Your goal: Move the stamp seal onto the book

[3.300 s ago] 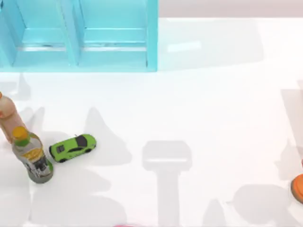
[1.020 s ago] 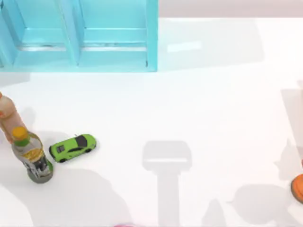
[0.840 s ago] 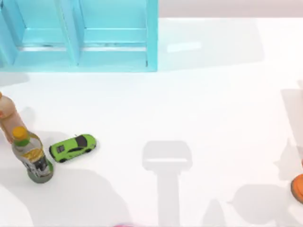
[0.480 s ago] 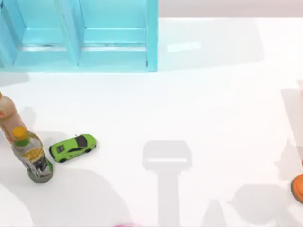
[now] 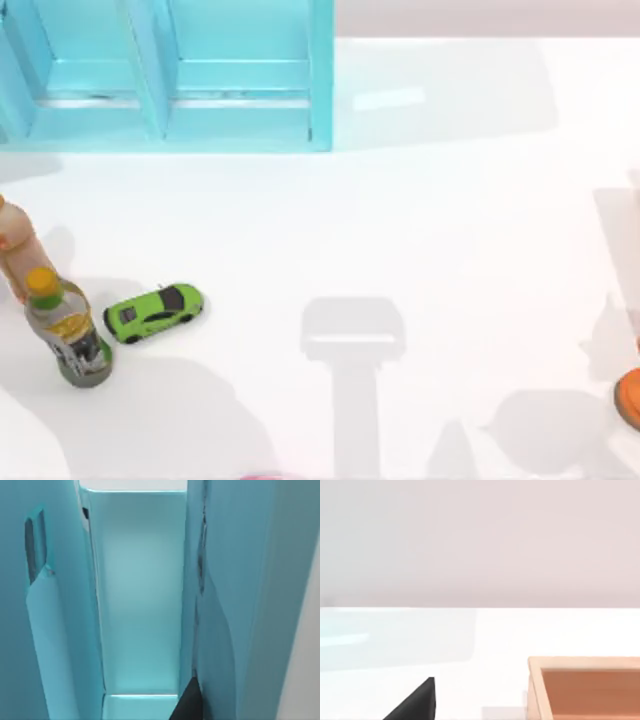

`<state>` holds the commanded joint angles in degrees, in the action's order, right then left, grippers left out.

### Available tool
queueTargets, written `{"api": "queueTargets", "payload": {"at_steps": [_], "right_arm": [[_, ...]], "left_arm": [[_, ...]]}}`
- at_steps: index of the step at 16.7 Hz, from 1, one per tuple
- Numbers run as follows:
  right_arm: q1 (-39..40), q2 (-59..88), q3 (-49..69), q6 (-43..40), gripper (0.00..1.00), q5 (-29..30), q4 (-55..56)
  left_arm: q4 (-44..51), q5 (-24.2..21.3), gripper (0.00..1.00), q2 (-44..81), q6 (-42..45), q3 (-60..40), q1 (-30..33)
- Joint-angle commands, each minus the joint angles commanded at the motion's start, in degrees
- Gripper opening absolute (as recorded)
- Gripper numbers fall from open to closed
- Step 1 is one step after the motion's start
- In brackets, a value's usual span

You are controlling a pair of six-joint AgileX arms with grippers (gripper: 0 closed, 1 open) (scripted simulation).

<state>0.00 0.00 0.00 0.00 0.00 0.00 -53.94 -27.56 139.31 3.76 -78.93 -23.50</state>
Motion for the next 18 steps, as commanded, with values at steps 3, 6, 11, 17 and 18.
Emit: {"api": "queueTargets", "payload": {"at_steps": [3, 6, 11, 17, 18], "right_arm": [[0.0, 0.0, 0.0, 0.0, 1.0, 0.0, 0.0], [0.0, 0.0, 0.0, 0.0, 1.0, 0.0, 0.0], [0.0, 0.0, 0.0, 0.0, 1.0, 0.0, 0.0], [0.0, 0.0, 0.0, 0.0, 1.0, 0.0, 0.0], [0.0, 0.0, 0.0, 0.0, 1.0, 0.0, 0.0]], "left_arm": [[0.46, -0.24, 0.0, -0.87, 0.06, 0.46, -0.32], [3.76, -1.94, 0.0, -6.57, 0.13, 3.18, -2.18], [14.42, -7.15, 0.0, -26.47, 0.68, 12.2, -7.45], [28.01, -13.76, 0.0, -51.07, 2.23, 23.53, -14.57], [29.61, -14.54, 0.0, -53.55, 2.47, 24.85, -15.43]]}}
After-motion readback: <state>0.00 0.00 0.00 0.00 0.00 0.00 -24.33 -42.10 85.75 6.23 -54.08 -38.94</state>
